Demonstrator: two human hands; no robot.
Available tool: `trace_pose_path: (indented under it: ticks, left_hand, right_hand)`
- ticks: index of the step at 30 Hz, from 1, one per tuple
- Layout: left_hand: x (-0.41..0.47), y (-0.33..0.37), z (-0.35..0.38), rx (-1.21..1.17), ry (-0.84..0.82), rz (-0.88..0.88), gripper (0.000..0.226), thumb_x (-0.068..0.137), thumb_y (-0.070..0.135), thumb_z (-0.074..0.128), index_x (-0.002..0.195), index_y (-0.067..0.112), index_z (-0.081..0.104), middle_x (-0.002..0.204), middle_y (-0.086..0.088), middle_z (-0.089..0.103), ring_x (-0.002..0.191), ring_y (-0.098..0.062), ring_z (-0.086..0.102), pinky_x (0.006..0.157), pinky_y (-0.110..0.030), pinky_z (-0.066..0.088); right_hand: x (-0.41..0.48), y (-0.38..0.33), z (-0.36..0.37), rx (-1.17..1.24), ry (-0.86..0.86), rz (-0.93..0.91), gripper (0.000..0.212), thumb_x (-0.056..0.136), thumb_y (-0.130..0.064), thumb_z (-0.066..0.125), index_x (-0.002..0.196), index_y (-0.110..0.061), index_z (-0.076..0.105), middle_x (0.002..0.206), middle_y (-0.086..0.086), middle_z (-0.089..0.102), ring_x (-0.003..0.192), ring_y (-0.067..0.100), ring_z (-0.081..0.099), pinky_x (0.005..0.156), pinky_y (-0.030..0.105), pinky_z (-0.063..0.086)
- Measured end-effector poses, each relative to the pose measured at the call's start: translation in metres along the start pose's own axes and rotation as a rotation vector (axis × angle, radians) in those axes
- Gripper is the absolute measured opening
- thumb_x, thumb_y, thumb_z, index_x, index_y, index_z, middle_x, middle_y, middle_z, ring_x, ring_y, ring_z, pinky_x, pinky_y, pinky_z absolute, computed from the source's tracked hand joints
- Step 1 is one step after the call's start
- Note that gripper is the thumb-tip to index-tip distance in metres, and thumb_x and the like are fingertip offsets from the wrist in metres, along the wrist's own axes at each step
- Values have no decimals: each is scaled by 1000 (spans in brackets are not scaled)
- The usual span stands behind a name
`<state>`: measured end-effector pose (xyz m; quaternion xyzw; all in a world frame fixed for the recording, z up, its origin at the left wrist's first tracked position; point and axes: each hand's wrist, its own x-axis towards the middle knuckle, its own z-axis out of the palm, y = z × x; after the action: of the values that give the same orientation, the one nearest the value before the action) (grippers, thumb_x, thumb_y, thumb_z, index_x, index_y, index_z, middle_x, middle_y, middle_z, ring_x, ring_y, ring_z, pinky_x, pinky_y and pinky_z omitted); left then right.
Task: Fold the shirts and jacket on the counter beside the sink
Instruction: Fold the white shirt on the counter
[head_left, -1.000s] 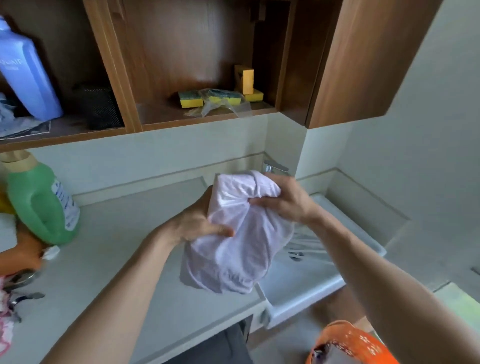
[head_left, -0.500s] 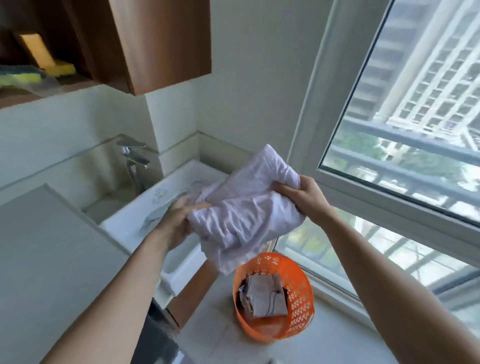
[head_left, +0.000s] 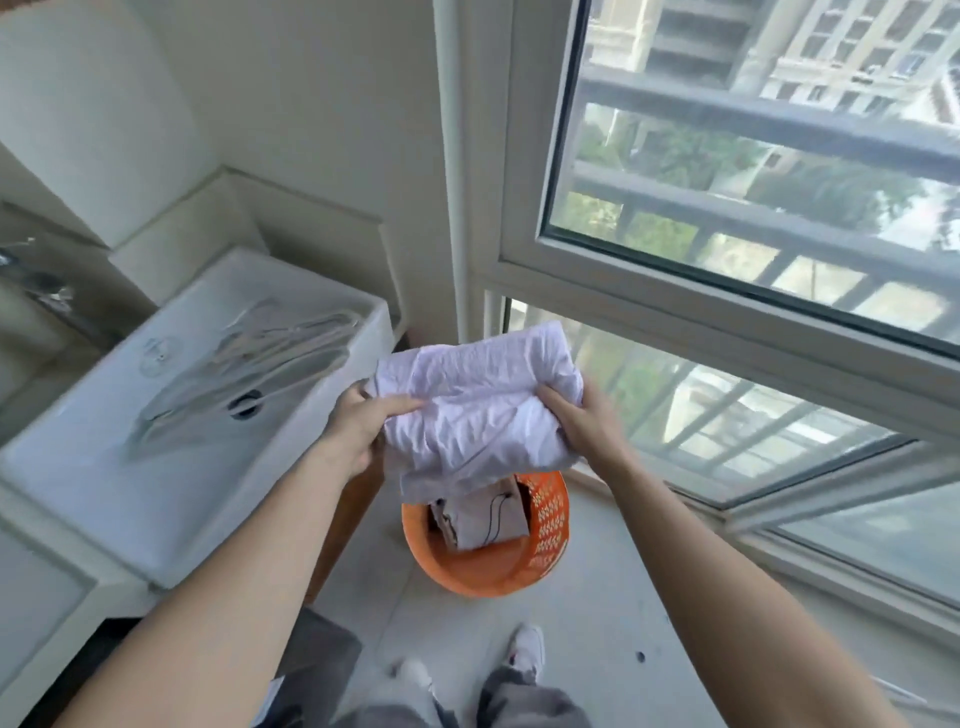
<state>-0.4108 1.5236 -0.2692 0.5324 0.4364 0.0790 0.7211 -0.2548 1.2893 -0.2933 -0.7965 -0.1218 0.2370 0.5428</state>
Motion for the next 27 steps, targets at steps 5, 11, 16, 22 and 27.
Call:
trace_pose_path:
  ticks: [5,11,16,22,27]
  left_hand:
    - [71,-72,10,22,-5,-22,39,76,-5,78,110,12,70,104,-8,76,94,-25,74,72,-36,61]
    - [206,-243,11,217,19,-135,40,68,1,75,104,14,65,102,-12,73,98,-34,70,87,-49,57]
    - [341,-418,17,299,159,-158,58,61,6,71,119,2,62,116,-21,67,109,-37,65,96,-53,53]
    - [485,-595,6,373,210,-230,38,76,-10,63,112,2,69,108,-21,71,101,-35,69,90,-50,56]
    - [528,-633,3,432,275,-278,14,80,-2,72,74,8,64,81,-15,68,78,-30,68,64,-35,52]
  right_hand:
    - [36,78,24,-94,-14,185,39,90,-39,65,123,-17,59,115,0,68,104,20,64,91,43,53]
    - [107,262,90,-205,-15,368,22,87,-25,65,106,-14,63,96,1,69,94,24,63,77,34,51]
    - [178,449,163,-285,1,433,8,84,-14,64,78,-17,61,76,4,63,87,30,65,63,33,44]
    - [265,644,242,-431,-6,562,31,90,-21,58,114,-2,63,109,22,68,106,39,65,79,38,50]
    - [290,690,256,-612,49,523,36,87,-35,60,117,-15,61,119,18,66,113,38,62,90,43,51]
